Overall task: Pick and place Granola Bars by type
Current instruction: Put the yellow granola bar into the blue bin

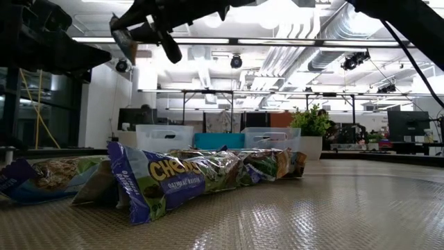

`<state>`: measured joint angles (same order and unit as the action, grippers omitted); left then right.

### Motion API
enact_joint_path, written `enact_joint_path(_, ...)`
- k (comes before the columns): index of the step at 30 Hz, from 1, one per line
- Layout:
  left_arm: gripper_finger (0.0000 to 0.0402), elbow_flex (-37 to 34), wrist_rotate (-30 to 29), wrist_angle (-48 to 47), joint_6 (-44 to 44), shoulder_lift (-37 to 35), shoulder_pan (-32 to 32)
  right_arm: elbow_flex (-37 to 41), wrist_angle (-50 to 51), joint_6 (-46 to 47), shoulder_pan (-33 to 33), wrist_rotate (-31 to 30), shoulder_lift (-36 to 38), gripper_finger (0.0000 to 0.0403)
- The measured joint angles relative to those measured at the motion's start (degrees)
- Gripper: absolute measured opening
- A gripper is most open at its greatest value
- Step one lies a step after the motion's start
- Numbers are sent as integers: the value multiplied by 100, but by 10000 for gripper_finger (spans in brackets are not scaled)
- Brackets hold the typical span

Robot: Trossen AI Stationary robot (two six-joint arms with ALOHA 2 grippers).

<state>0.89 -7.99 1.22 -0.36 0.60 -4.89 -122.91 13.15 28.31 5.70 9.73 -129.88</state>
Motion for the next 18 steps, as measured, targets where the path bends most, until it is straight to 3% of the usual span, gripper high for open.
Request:
enact_joint_path(11, 1, 0, 0, 1, 0, 0, -2, -2, -69, -151, 664, -338, 2, 68)
enact_joint_path(18, 1, 2, 0, 0, -2, 2, 0, -2, 677, -123, 1151, -917, 2, 68)
